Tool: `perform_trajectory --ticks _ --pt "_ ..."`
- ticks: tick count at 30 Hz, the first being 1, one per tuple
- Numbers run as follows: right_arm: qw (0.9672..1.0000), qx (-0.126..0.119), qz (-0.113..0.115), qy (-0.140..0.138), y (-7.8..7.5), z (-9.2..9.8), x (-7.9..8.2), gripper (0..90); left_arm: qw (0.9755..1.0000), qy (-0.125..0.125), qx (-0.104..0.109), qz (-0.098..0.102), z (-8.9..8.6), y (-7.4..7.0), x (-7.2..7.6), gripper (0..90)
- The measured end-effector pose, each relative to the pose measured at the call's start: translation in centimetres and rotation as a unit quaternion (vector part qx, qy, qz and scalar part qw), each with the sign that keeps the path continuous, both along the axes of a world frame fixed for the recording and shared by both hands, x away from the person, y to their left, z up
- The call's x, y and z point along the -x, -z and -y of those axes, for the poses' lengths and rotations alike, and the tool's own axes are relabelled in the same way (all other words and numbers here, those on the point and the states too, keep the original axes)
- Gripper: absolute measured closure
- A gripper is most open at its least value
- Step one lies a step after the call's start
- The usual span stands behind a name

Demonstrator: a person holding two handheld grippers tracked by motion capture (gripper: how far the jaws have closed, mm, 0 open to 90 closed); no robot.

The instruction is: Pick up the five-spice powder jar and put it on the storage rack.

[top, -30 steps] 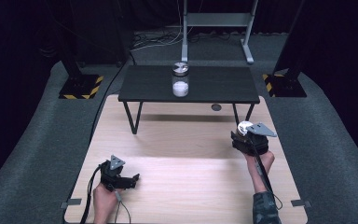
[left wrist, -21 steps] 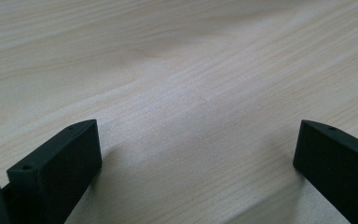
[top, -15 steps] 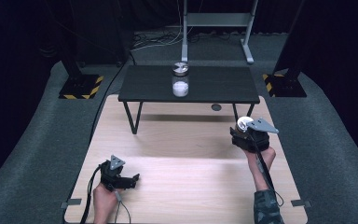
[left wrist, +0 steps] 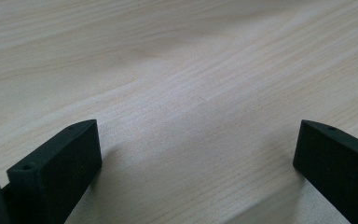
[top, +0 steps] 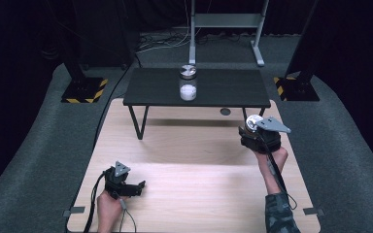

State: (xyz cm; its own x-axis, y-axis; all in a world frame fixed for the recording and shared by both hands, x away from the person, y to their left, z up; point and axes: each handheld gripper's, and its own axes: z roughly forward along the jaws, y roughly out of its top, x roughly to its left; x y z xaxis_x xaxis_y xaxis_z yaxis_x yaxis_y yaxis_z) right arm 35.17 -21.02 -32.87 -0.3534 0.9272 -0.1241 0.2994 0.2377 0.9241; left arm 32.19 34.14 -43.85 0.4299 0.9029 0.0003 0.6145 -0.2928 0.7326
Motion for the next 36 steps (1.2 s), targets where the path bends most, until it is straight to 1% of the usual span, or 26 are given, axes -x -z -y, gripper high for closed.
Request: perform_trajectory --ticks 5,10,24,36 --pt "1.0 0.001 0.006 -0.006 -0.9 0.0 0.0 29.4 1.0 0.0 0.0 0.0 0.0 0.0 0.0 0.6" --pt "0.9999 0.009 0.01 -0.01 -1.7 -0.3 0.0 29.4 1.0 0.0 0.0 0.0 0.0 0.0 0.0 0.6" --pt "0.9996 0.012 0.022 -0.016 -3.6 -0.4 -0.3 29.3 1.0 0.0 0.001 0.0 0.0 0.0 0.0 0.6" --pt "0.9991 0.016 0.029 -0.025 -5.6 -0.7 -0.7 29.4 1.0 0.001 0.0 0.0 0.0 0.0 0.0 0.6"
